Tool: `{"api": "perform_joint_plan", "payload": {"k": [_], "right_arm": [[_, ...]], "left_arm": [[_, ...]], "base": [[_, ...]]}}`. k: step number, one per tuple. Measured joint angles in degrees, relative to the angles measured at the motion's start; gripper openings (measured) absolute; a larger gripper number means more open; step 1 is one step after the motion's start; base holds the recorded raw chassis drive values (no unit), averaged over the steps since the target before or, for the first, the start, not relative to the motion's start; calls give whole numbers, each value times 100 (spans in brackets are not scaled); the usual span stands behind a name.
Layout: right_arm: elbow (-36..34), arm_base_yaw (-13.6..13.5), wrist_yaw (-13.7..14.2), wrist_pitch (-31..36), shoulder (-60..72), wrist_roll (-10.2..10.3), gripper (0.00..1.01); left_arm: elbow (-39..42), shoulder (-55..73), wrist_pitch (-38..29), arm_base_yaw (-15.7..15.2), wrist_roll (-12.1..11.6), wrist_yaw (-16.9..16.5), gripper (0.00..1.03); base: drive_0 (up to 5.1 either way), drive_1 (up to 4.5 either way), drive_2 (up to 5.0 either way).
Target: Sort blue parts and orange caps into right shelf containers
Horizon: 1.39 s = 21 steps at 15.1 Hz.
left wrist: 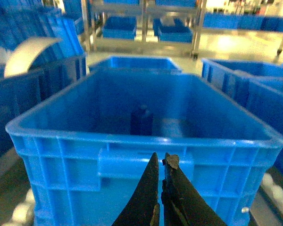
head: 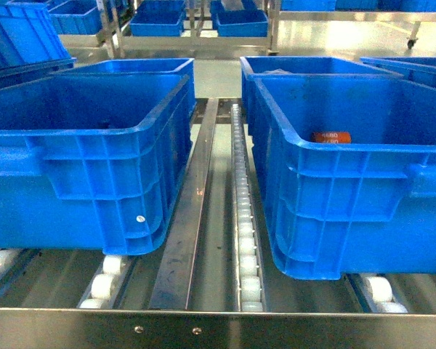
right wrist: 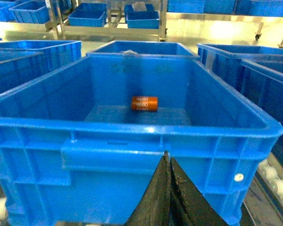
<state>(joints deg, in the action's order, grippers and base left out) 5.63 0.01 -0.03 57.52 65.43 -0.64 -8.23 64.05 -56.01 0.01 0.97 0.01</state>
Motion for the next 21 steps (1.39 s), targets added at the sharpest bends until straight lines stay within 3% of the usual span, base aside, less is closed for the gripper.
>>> {"api": "perform_joint_plan", "payload": {"k": [1, 13, 21], "right_arm": [[-105, 0, -2, -149, -232, 0, 1], [-487, 0, -2, -2581, -3309, 2, 1], [-490, 0, -2, -3650, -4435, 2, 1]], "left_arm": [[175, -17, -192, 0, 0, 2, 2], [761, -2931, 2227, 0, 0, 2, 2], [761, -4138, 3342, 0, 0, 2, 2]], "base": [[0, 0, 0], [0, 0, 0], [0, 0, 0]]}}
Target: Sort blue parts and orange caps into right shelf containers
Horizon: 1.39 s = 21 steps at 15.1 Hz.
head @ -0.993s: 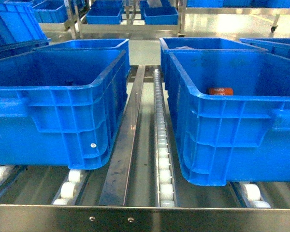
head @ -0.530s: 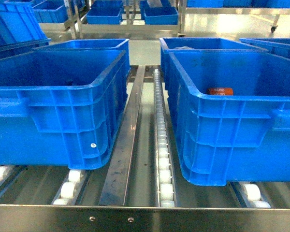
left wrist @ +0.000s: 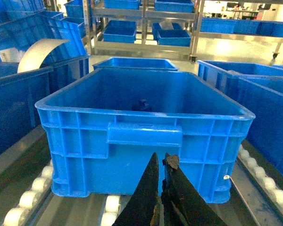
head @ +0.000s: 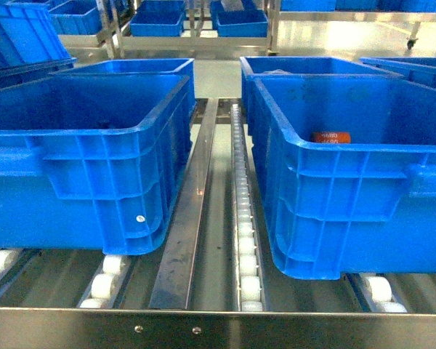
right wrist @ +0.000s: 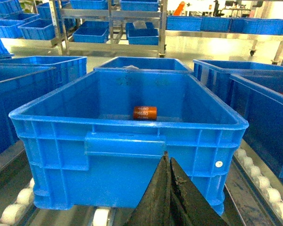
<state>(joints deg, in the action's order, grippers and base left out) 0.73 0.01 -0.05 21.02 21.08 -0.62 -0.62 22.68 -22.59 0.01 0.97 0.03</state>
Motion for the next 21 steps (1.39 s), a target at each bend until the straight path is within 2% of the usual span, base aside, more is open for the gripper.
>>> {"api": "perform_joint_plan", "payload": {"k": [2, 8, 9, 10, 11, 17, 18, 19, 21], "right_arm": [[0, 0, 2, -426, -442, 0, 1], [0, 0, 0, -1078, -1088, 0, 1], [2, 0, 2, -1394, -1314, 2, 1], [2, 0, -15, -2072, -1764, 2, 1], [4, 0, -9, -2020, -2070, 2, 1], [2, 0, 4, -2127, -2076, 13, 1], [2, 0, 4, -2127, -2076, 13, 10], [2, 0, 4, -2129, -2076, 13, 25], [2, 0, 4, -2129, -2076, 13, 47]], "left_arm": [[0, -474, 468, 0, 0, 0, 2], [0, -1167, 1161, 0, 0, 0, 2], [0, -1274, 1248, 0, 0, 0, 2], [0, -1362, 1397, 0, 0, 0, 2], [0, -1963, 2262, 0, -4, -31, 2], [0, -2205, 2284, -2, -20, 0, 2], [0, -2205, 2282, -4, -17, 2, 7], [0, -2205, 2282, -2, -17, 2, 22], [0, -2205, 2282, -4, -17, 2, 43]], "base": [[0, 0, 0], [0, 0, 0], [0, 0, 0], [0, 0, 0], [0, 0, 0], [0, 0, 0], [0, 0, 0], [0, 0, 0], [0, 0, 0]]}}
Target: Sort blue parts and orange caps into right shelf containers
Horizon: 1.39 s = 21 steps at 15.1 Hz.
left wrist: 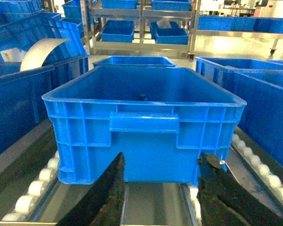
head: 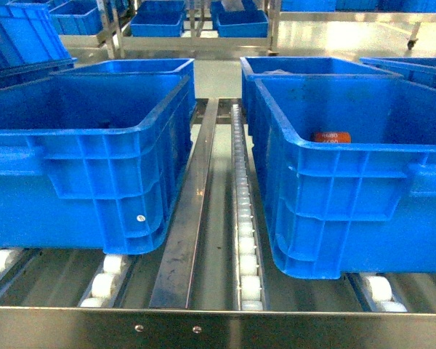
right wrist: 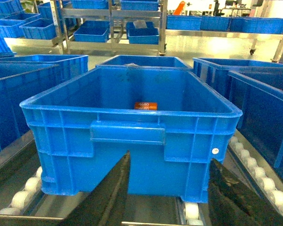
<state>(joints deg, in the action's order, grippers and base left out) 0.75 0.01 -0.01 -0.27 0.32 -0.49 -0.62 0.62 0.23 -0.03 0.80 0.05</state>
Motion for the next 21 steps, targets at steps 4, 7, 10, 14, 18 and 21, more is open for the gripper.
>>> {"api": "perform_joint_plan", "payload": {"k": [4, 7, 10, 14, 18, 21], "right_arm": [[0, 0, 0, 2, 0, 0, 91], [0, 0, 0, 2, 0, 4, 98], [0, 0, 0, 2, 0, 4, 98], [0, 0, 0, 0, 0, 4, 98], [0, 0, 0, 2, 0, 4, 98], [0, 0, 0, 2, 0, 4, 98]], "left_arm": [[0, 0, 0, 0, -2, -2, 87], [0, 0, 0, 0, -15, 0, 98], [0, 0, 0, 2, -17, -2, 98], [0, 0, 0, 0, -17, -2, 98], [0, 0, 0, 0, -17, -2, 98], [0, 0, 0, 2, -17, -2, 98]], "base": [[0, 0, 0], [0, 0, 0], [0, 0, 0], [0, 0, 0], [0, 0, 0], [0, 0, 0]]}}
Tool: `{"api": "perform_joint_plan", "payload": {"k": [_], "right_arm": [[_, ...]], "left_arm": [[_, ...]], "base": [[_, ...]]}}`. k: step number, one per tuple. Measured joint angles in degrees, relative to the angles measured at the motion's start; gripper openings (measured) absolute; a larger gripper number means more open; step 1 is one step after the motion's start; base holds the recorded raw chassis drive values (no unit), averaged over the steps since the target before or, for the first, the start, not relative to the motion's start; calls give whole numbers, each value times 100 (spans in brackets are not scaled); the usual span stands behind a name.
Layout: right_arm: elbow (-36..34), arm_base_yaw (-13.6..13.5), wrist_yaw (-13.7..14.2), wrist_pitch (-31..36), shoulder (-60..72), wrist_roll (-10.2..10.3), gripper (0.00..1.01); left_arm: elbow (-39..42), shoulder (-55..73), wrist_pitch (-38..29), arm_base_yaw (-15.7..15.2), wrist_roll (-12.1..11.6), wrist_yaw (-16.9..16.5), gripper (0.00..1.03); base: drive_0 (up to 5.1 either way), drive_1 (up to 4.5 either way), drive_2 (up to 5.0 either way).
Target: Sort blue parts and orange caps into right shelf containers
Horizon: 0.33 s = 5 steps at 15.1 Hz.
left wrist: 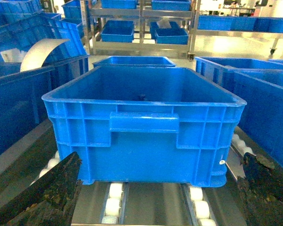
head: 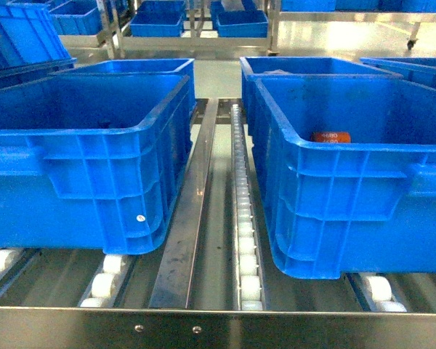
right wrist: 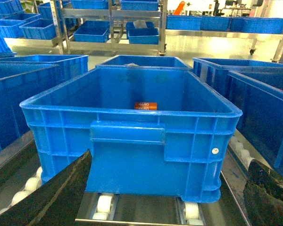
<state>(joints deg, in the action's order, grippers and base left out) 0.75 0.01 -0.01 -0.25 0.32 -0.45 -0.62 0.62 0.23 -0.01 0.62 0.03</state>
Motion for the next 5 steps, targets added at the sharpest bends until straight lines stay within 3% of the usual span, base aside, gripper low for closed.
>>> {"api": "perform_joint_plan", "payload": {"k": [5], "right_arm": [[0, 0, 0, -2, 0, 0, 98]], "left_arm": [[0, 0, 0, -2, 0, 0, 98]], "base": [[0, 0, 0]]}}
